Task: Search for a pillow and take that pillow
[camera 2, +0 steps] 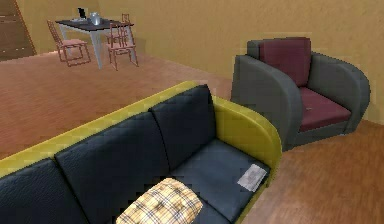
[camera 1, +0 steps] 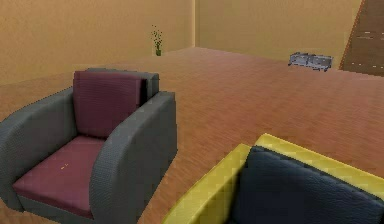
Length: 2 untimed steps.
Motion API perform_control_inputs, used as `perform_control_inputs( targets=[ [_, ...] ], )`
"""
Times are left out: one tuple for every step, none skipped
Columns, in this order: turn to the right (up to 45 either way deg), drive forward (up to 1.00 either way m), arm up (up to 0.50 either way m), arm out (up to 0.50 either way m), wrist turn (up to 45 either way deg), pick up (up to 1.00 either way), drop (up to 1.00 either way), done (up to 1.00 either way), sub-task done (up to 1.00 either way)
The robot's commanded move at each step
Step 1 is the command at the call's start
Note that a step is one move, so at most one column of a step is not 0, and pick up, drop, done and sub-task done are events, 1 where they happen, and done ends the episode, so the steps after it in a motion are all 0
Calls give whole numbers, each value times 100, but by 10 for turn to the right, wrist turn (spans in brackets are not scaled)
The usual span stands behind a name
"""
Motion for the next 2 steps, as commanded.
perform_control_inputs(
  targets=[
    [0, 0, 10, 0, 0, 0, 0, 0, 0],
    [0, 0, 0, 0, 0, 0, 0, 100, 0]
  ],
)
